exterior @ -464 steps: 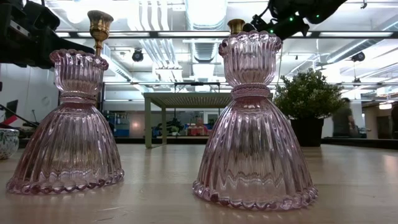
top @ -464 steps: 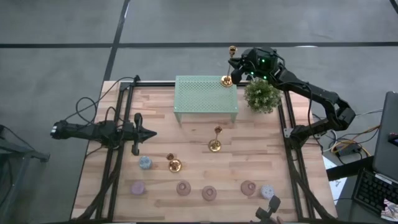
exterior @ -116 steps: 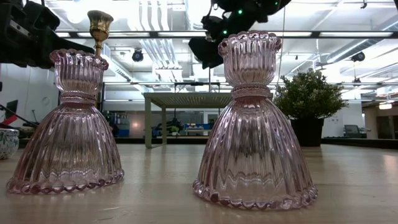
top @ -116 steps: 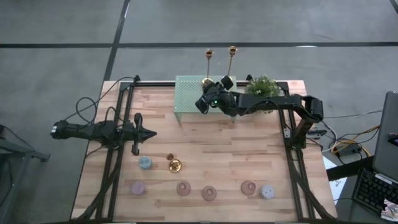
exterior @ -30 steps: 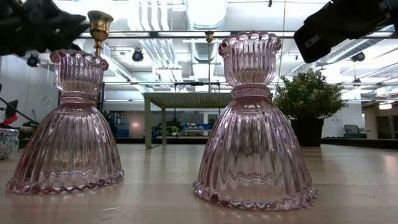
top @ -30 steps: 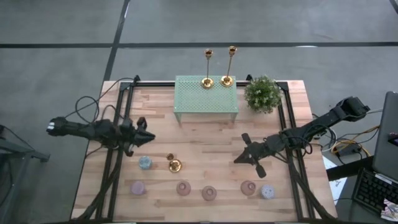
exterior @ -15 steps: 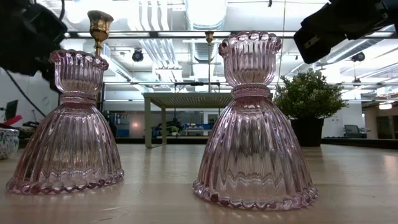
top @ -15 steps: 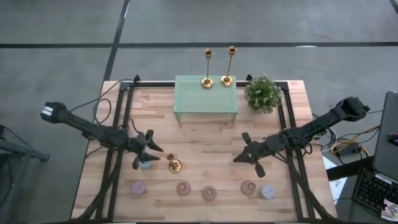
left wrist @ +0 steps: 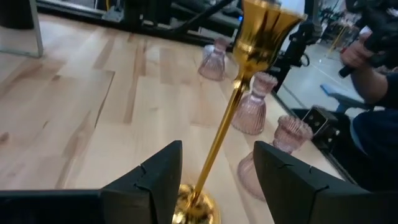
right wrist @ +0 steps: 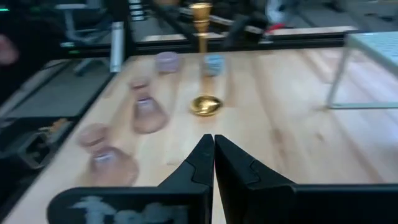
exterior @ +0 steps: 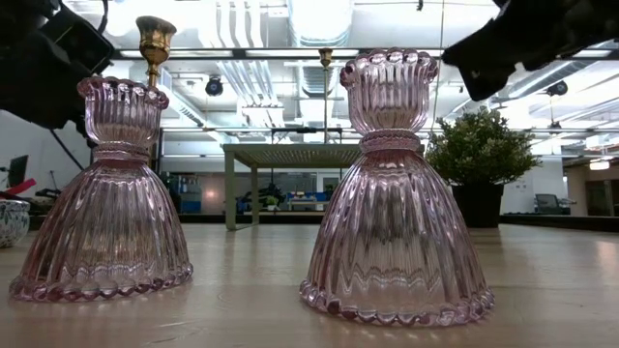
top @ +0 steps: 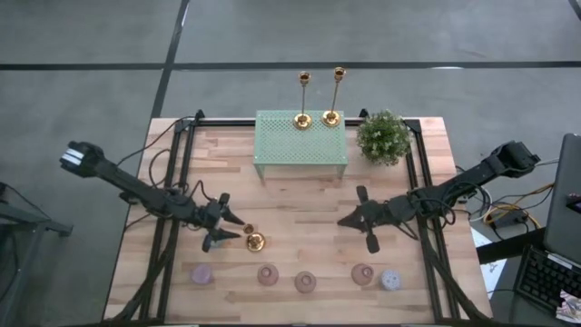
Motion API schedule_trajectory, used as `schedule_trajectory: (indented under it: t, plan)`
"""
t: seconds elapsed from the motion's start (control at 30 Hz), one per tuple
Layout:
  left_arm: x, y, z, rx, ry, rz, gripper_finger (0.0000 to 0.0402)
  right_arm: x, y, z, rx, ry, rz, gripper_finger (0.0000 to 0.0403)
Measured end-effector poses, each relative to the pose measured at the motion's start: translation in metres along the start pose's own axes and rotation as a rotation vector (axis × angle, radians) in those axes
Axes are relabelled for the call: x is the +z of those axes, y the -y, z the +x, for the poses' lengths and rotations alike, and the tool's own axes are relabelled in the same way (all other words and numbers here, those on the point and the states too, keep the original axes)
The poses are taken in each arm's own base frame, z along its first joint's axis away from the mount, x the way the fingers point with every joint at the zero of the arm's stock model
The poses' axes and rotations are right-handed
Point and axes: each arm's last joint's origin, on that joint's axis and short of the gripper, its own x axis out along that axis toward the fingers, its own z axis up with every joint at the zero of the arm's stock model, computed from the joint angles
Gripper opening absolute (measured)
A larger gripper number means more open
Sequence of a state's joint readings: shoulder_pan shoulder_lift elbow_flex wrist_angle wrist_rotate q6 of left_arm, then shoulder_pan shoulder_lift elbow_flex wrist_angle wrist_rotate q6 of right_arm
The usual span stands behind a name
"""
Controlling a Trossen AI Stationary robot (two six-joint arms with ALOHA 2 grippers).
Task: Pick & Place candle stick holders
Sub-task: Put the gold candle holder on the shelf aligned with the other gold candle holders
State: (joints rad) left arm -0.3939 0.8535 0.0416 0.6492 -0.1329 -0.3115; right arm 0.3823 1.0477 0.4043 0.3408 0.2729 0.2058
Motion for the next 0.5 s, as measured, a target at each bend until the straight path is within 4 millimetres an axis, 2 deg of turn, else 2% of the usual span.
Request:
schedule_trajectory:
  t: [0.37, 0.5]
  plan:
    - [0.014, 0.011, 0.038, 0.019, -0.084, 0.040, 0.0202, -0.026, 0.010, -0.003, -0.051, -0.043, 0.060, 0.0008]
    - [0.015, 0.012, 0.046, 0.025, -0.104, 0.043, 0.0199, -0.030, 0.011, -0.003, -0.050, -0.041, 0.073, 0.0008]
